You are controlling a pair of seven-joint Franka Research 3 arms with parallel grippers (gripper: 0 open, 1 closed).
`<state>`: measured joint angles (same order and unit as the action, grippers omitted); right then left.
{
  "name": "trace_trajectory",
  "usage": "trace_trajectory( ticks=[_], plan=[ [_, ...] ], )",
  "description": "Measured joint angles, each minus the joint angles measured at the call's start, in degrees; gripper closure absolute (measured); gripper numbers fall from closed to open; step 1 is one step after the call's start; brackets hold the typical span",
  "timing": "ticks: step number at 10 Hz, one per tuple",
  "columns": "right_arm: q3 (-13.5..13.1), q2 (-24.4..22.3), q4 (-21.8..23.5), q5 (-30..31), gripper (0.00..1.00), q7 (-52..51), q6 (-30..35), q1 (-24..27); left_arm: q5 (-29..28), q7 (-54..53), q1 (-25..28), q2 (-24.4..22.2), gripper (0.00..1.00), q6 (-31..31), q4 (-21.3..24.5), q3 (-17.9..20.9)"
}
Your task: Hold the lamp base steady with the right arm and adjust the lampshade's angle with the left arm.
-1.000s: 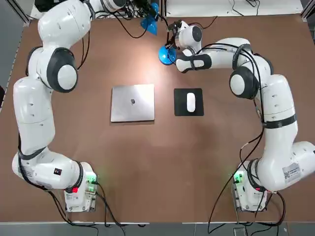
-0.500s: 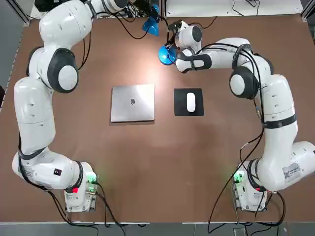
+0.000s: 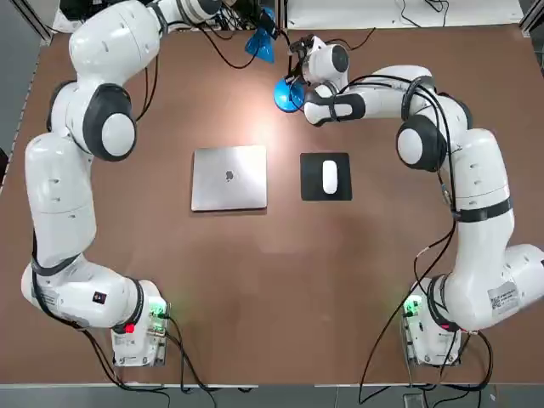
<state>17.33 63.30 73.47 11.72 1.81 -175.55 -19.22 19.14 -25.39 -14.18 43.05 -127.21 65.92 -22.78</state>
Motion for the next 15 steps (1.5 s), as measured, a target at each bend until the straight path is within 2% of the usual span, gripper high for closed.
trace_trajectory(
  ticks=[2,3,4,5,6,9,12,14,15],
  plan=[
    [0.0,0.0,0.0,0.0,0.84,0.0,0.0,0.0,-0.2,0.0,0.4,-1.2,0.0,0.1,-0.4,0.1],
    [0.0,0.0,0.0,0.0,0.85,0.0,0.0,0.0,-2.1,-0.1,0.7,-2.4,0.0,0.8,-0.6,0.1],
    [-0.2,0.0,0.0,0.0,0.76,0.2,-0.1,0.0,-5.3,-0.1,1.0,-4.1,0.0,2.6,-0.8,0.1],
    [-0.3,0.1,-0.1,0.0,0.74,0.3,0.0,0.0,-7.4,0.0,1.4,-6.6,0.0,5.8,-0.9,0.1],
    [-0.6,0.1,-0.1,0.0,0.66,0.4,0.0,0.0,-8.1,0.2,2.6,-9.5,0.0,10.7,-0.9,0.2],
    [-0.7,0.1,-0.2,0.0,0.63,0.7,0.0,0.0,-8.4,0.2,12.1,-15.9,0.0,27.8,-0.8,0.2],
    [-0.7,0.1,-0.2,0.0,0.59,1.3,0.0,0.0,-8.5,0.8,22.1,-21.1,0.0,38.2,-0.8,0.2],
    [-0.7,0.1,-0.3,0.0,0.52,1.7,0.0,0.0,-9.3,5.9,27.8,-24.4,0.03,43.1,-0.7,0.5],
    [-0.7,0.1,-0.4,0.0,0.39,1.8,0.0,0.0,-10.1,9.1,30.2,-26.1,0.05,46.2,-0.7,0.5]
  ],
)
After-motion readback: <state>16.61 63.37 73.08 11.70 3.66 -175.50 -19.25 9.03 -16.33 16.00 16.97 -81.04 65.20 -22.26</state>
